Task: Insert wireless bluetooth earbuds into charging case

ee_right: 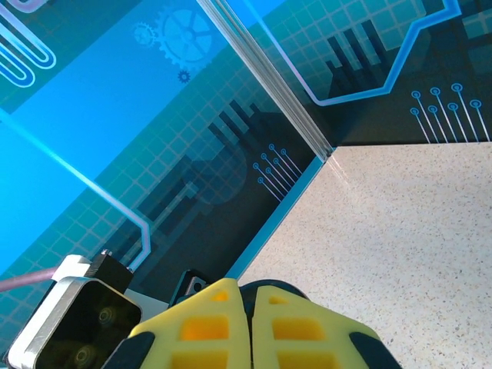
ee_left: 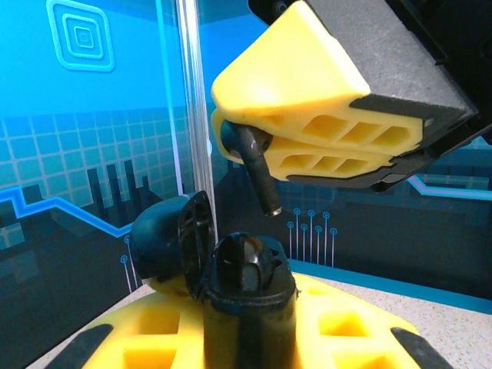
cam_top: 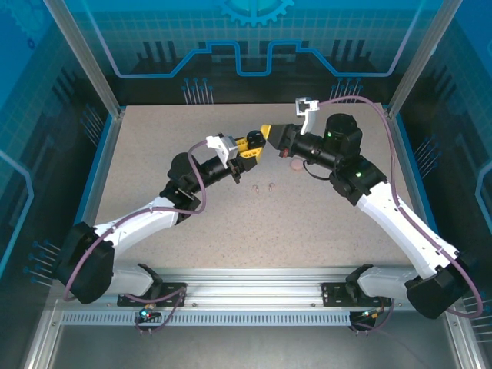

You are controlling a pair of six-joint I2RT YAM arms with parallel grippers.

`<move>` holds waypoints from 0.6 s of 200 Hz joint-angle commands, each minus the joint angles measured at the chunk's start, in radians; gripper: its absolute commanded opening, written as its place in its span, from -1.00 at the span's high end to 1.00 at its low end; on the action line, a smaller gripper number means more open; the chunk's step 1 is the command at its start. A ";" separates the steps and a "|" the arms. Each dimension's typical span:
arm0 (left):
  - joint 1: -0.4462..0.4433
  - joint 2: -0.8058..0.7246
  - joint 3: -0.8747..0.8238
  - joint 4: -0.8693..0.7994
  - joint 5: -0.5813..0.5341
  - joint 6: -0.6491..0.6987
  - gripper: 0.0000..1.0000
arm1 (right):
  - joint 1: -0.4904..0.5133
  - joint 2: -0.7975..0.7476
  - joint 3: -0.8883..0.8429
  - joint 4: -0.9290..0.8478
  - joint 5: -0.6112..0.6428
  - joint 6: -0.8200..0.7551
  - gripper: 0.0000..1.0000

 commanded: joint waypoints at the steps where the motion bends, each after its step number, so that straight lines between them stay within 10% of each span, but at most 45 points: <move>1: -0.010 0.008 0.038 0.051 0.007 -0.012 1.00 | 0.008 -0.013 -0.017 0.042 -0.014 0.022 0.89; 120: -0.010 0.012 0.044 0.048 -0.001 -0.006 1.00 | 0.024 0.015 -0.048 0.029 -0.027 0.033 0.93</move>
